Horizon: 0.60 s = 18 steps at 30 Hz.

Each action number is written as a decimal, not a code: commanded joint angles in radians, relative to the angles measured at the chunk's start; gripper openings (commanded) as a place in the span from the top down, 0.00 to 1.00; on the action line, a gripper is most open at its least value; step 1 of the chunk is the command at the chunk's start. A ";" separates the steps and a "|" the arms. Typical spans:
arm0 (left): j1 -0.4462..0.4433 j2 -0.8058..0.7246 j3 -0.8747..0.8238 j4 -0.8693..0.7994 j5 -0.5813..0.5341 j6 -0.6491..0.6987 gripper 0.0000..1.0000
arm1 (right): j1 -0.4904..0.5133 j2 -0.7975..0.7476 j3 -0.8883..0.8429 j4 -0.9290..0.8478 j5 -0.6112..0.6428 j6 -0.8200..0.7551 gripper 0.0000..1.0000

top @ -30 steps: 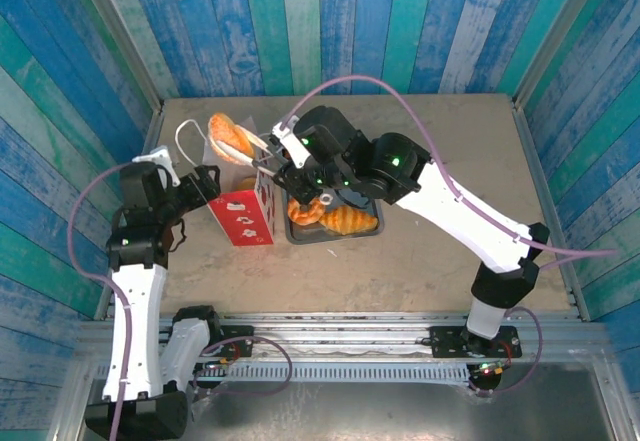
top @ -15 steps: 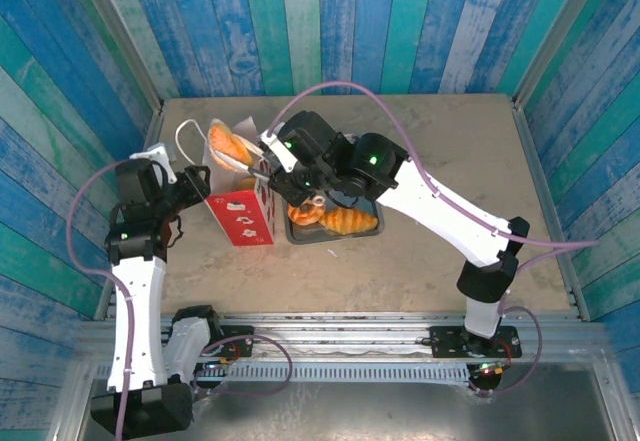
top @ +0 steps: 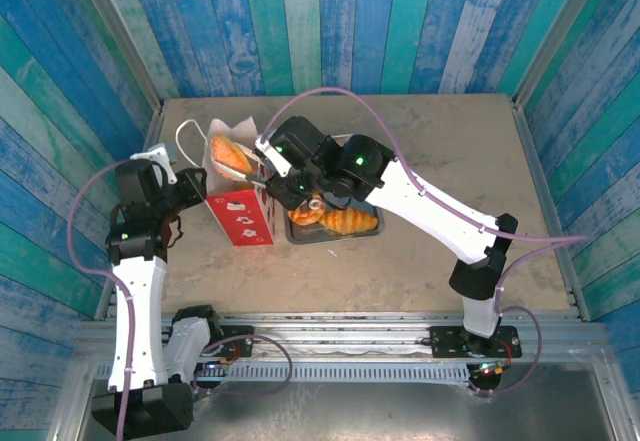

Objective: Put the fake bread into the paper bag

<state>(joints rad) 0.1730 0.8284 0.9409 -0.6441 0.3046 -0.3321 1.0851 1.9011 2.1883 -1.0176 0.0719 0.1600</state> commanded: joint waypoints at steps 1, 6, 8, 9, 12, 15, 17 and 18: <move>0.006 -0.017 -0.017 0.015 -0.017 0.019 0.62 | 0.005 -0.032 -0.020 0.004 0.016 -0.010 0.51; 0.006 -0.021 -0.020 0.012 -0.022 0.021 0.63 | 0.006 -0.040 -0.022 0.004 0.020 -0.014 0.46; 0.007 -0.022 -0.019 0.014 -0.023 0.020 0.63 | 0.005 -0.042 -0.021 0.004 0.024 -0.017 0.46; 0.007 -0.022 -0.022 0.015 -0.021 0.018 0.63 | 0.005 -0.043 -0.019 0.004 0.028 -0.018 0.46; 0.007 -0.024 -0.022 0.019 -0.018 0.017 0.63 | 0.005 -0.049 -0.005 0.004 0.038 -0.020 0.46; 0.007 -0.027 -0.028 0.025 -0.015 0.012 0.64 | 0.004 -0.057 0.011 0.005 0.051 -0.024 0.46; 0.007 -0.030 -0.030 0.032 -0.009 0.009 0.63 | 0.004 -0.067 0.020 0.005 0.064 -0.029 0.46; 0.007 -0.032 -0.031 0.034 -0.004 0.006 0.63 | 0.003 -0.073 0.023 0.005 0.071 -0.030 0.46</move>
<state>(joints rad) 0.1734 0.8158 0.9218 -0.6411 0.2905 -0.3298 1.0851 1.8858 2.1712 -1.0206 0.1047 0.1444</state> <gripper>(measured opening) 0.366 0.540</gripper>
